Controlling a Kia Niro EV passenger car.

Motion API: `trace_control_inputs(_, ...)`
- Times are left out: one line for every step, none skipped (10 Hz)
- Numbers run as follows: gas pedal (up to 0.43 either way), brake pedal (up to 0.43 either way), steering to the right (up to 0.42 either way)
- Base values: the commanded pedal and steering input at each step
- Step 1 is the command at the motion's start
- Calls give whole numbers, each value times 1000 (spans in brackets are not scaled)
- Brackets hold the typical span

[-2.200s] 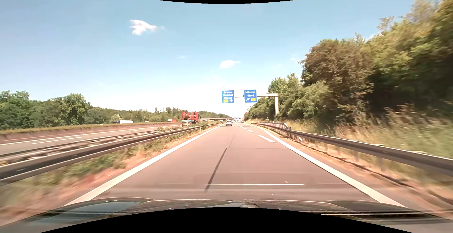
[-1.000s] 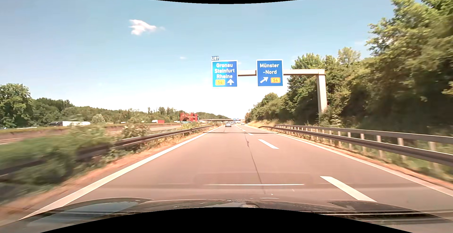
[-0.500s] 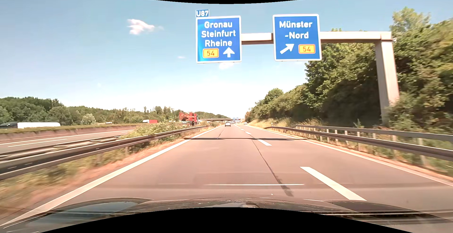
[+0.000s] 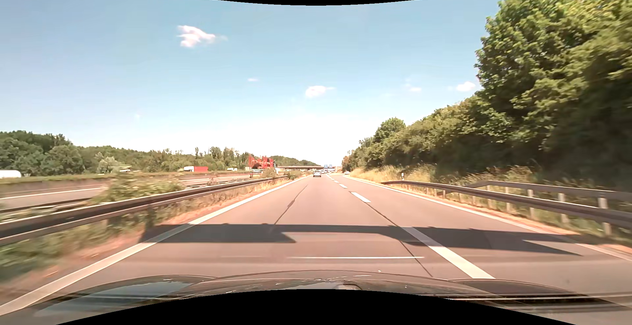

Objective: Follow the waypoints while adhering to traffic rules and regulations

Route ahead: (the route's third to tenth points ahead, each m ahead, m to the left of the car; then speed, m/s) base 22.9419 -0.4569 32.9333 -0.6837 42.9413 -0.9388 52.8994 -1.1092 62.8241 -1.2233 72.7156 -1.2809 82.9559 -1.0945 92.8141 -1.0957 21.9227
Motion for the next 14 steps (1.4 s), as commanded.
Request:
trace_control_inputs(240,0,-3)
trace_control_inputs(240,0,-3)
trace_control_inputs(240,0,-3)
trace_control_inputs(240,0,-3)
trace_control_inputs(240,0,-3)
trace_control_inputs(240,0,-3)
trace_control_inputs(240,0,-3)
trace_control_inputs(240,0,-3)
trace_control_inputs(240,0,-3)
trace_control_inputs(240,0,-3)
trace_control_inputs(240,0,-3)
trace_control_inputs(248,0,-2)
trace_control_inputs(248,0,-3)
trace_control_inputs(248,0,-3)
